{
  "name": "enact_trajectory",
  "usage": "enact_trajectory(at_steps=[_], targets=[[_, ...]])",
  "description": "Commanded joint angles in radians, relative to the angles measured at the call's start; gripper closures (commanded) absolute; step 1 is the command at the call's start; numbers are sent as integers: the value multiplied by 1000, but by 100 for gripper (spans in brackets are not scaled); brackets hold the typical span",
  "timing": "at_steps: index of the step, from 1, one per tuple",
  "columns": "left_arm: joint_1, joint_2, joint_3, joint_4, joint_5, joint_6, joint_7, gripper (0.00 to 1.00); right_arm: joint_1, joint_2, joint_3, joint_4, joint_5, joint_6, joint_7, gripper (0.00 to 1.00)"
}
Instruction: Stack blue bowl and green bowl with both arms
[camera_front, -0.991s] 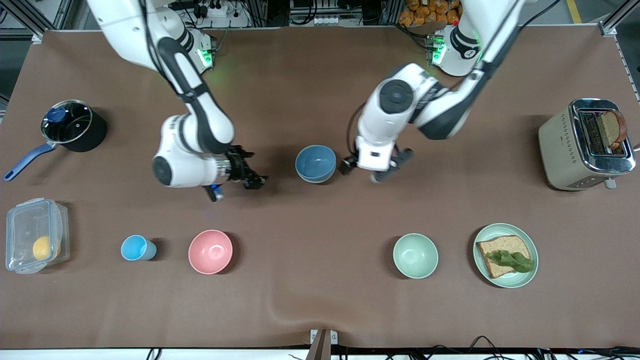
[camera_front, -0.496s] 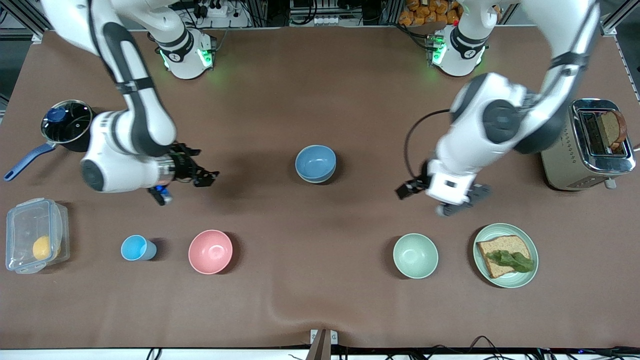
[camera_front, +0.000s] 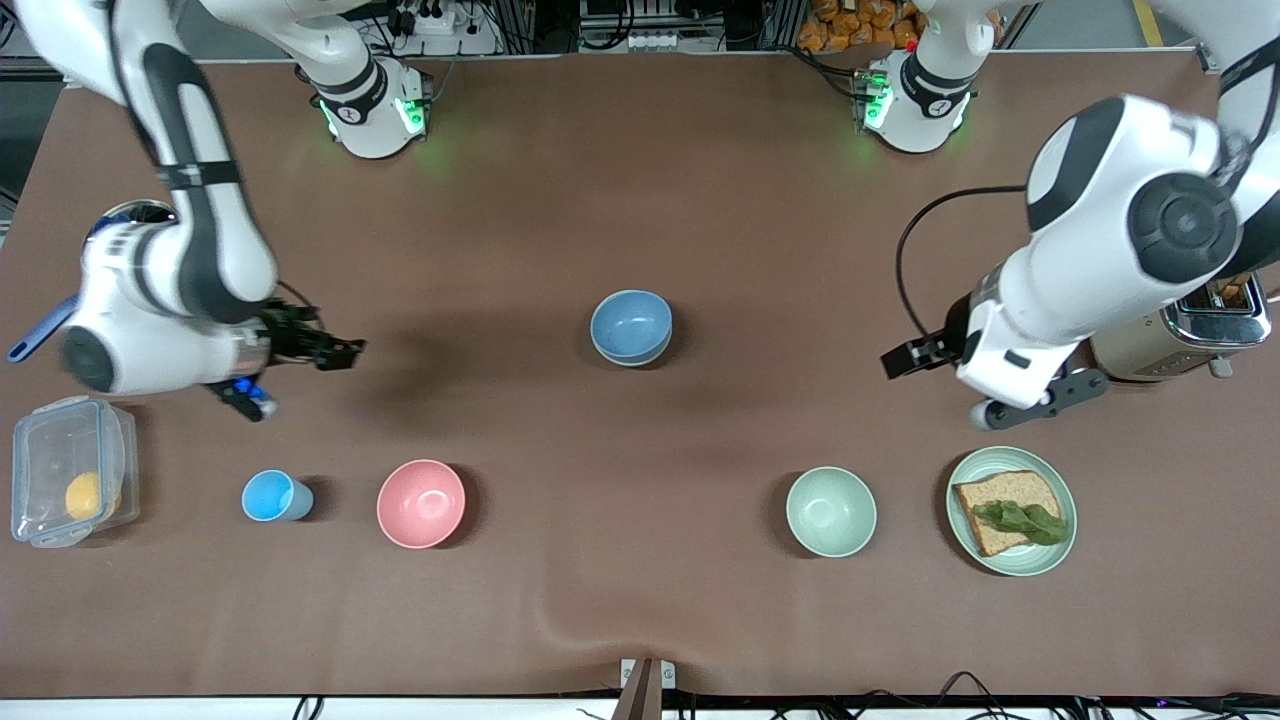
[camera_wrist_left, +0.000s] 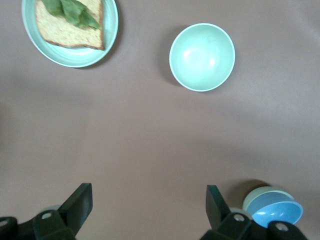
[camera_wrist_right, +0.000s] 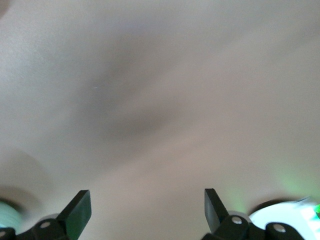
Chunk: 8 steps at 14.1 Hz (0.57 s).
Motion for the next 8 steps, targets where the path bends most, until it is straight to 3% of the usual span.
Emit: enact_trajectory(at_steps=[1,2,5,8], targets=[[41,-74,-4,-14,20,-123,111,0,-63,-32,20,134,-50,-116,-145,0],[57,-96,-6,-15,9,-163,148,0,-77,-43,36,184,-67,-137,-155,0],[105,-143,-6,-35,-29,-244,153,0,-140,-98,209,312,-171,-154,-158,0],[148,-191,-7,-94,-54,-252,153,0,-162,-112,244,397,-207,-139,-167,0]])
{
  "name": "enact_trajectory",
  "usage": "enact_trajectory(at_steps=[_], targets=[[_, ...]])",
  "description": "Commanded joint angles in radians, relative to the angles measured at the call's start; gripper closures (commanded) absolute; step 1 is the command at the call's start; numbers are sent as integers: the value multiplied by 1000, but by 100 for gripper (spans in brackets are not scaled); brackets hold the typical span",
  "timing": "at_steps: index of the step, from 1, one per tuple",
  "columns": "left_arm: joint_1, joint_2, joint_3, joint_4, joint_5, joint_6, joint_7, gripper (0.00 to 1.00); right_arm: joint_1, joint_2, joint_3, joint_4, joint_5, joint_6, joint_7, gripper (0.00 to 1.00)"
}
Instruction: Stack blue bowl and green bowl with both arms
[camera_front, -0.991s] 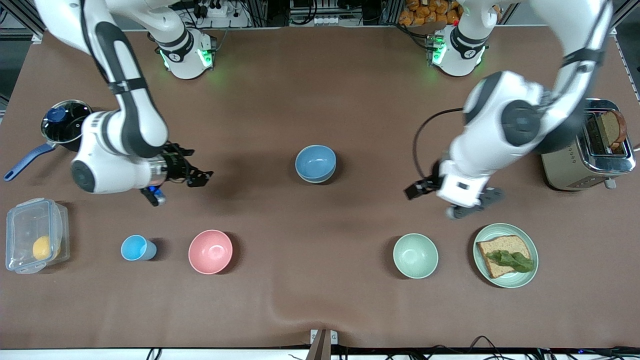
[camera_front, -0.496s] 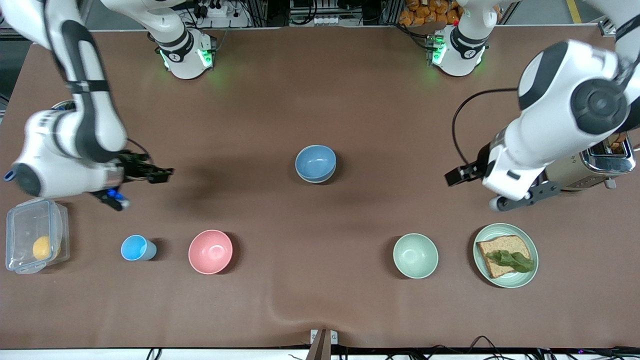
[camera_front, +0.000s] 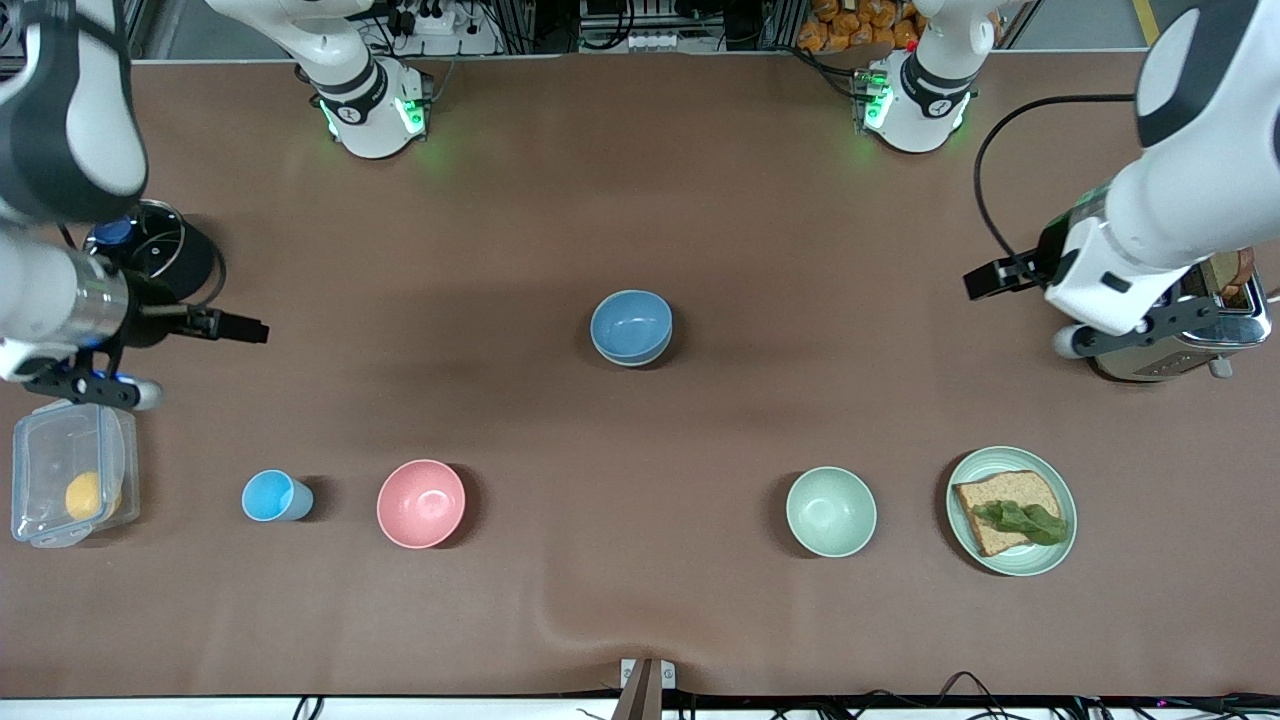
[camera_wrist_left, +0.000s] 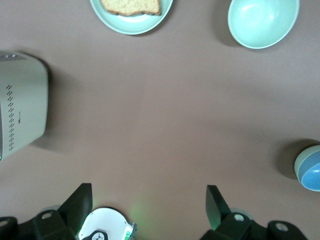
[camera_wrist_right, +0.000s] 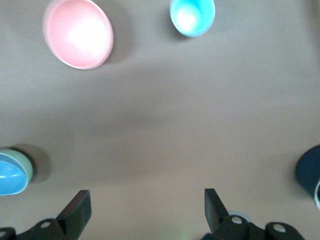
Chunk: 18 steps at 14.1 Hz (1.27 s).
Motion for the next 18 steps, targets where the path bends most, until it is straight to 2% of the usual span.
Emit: enact_trajectory(at_steps=[1,2,3,5,6,8,10,12,15,18], targets=[[36,-75,-2,-90,-25,0,25,0,-51,5,33,130,-29,2,-13,0],[24,-104,13,-115,-31,-2,25,0,-51,4,33,180,-35,6,-10,0],[-22,-144,80,-149,-67,-2,26,0,-51,-2,38,221,-35,9,-10,0],[-245,-223,341,-230,-115,4,41,0,-52,-35,38,257,-41,1,-10,0],[-287,-247,393,-250,-129,10,67,0,-54,-44,36,254,-21,-11,-2,0],[-288,-256,396,-253,-130,15,118,0,-52,-56,56,243,-3,-85,4,0],[-265,-274,395,-250,-127,27,178,0,-58,-52,129,248,-140,-68,-12,0],[-245,-281,395,-233,-124,32,267,0,-60,-59,159,251,-179,-66,-7,0],[-234,-262,403,-151,-118,32,288,0,-84,-96,147,223,-124,-85,4,0],[-234,-256,410,-128,-88,32,420,0,-95,-128,70,150,-29,-44,-42,0]])
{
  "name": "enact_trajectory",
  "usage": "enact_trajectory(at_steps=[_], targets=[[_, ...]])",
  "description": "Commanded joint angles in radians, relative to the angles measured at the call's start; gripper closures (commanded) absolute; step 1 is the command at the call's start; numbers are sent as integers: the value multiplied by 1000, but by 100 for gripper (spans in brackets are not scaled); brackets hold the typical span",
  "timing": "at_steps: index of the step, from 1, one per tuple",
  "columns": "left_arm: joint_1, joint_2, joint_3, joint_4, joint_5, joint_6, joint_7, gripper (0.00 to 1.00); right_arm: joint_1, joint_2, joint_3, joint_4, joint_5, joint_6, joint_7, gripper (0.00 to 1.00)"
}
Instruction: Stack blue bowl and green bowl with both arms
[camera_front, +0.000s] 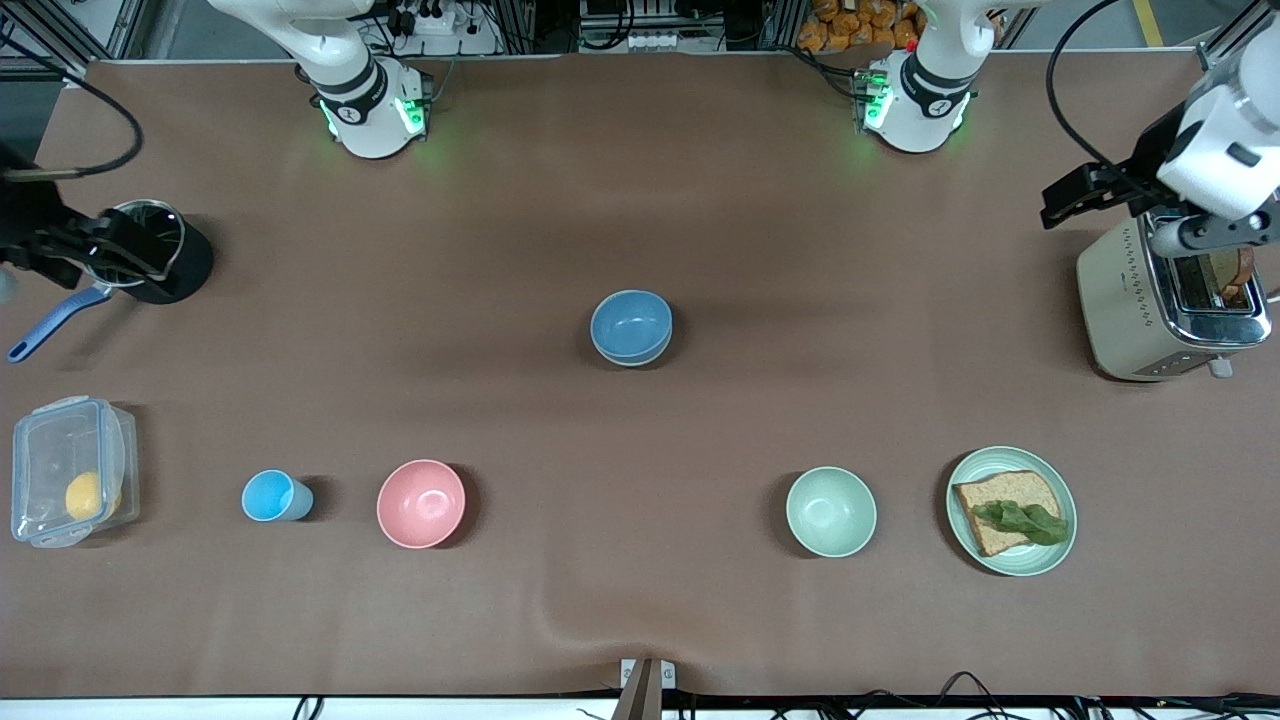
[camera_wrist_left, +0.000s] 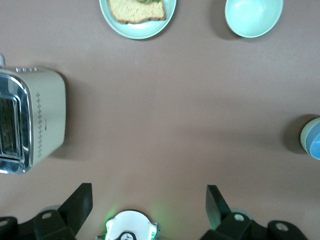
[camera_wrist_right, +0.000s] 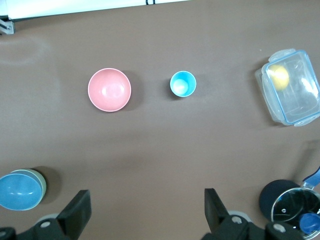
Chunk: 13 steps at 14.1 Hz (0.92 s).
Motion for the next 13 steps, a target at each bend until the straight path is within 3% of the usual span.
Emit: enact_trajectory(at_steps=[1,3,10,13], targets=[[9,9,7,31,29,-1,163,0,-21,-67,-79,-116,94,50,-95,0],[9,21,10,53,42,-2,201,0,-17,-92,-107,-164,104,70,-179,0],[24,24,7,48,32,-4,190,0,-10,-107,-100,-178,104,57,-177,0],[24,32,7,48,32,-1,170,0,-10,-158,-99,-254,104,79,-176,0]])
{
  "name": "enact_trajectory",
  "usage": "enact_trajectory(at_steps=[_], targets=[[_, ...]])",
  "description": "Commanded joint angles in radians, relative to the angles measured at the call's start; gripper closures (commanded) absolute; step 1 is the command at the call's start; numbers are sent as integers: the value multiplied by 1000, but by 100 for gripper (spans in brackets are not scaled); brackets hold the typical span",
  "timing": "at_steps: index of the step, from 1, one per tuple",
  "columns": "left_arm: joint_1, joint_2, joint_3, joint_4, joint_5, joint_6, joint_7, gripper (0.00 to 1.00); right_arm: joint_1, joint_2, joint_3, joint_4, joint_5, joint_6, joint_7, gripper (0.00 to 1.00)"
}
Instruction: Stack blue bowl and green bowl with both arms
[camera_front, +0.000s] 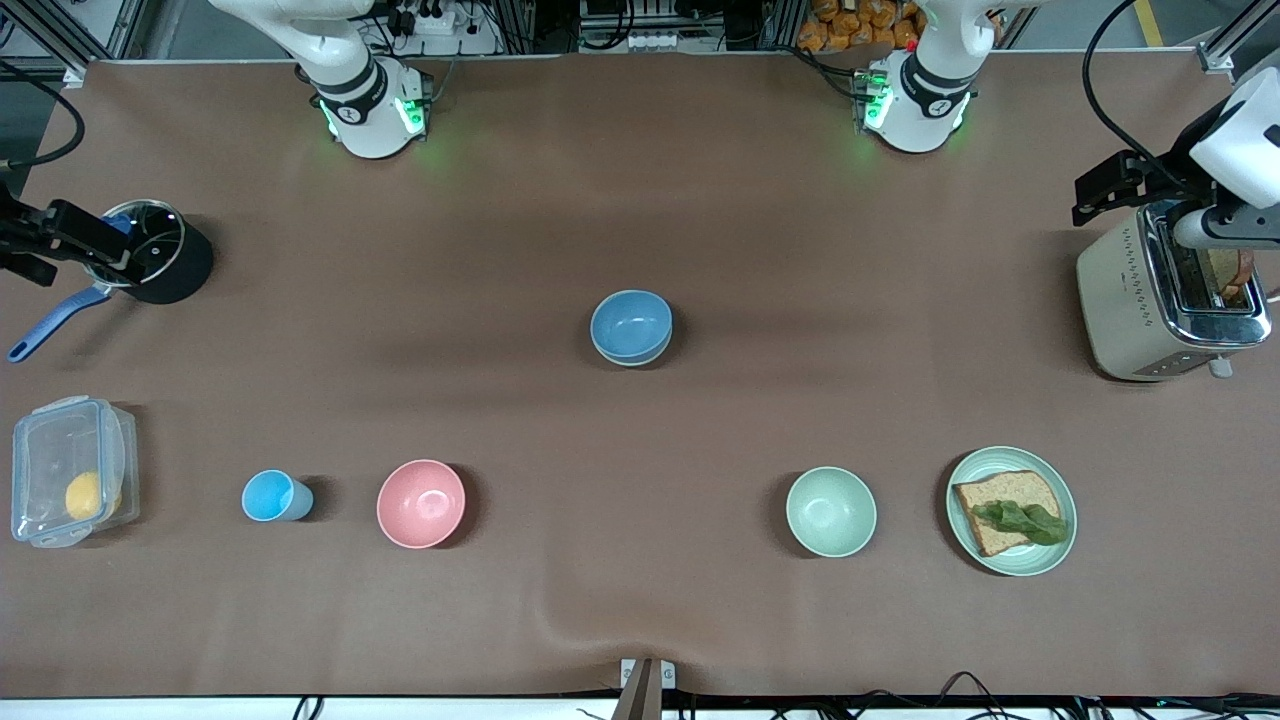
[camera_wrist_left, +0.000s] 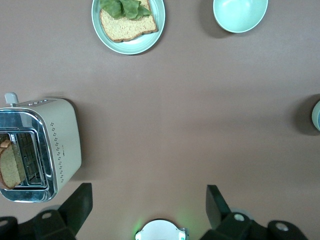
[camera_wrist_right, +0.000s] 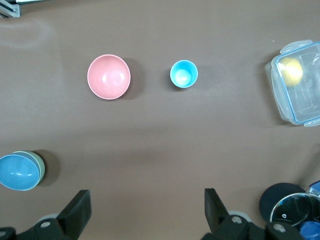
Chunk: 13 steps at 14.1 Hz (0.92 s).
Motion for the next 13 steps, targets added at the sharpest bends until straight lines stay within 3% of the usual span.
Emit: enact_trajectory(at_steps=[1,13], targets=[[6,13,-8,15,16,1,-24,0,-3,-80,1,-110,14,37,-10,0],[6,16,-10,9,24,27,-28,0,7,-74,4,-108,13,45,-10,0]])
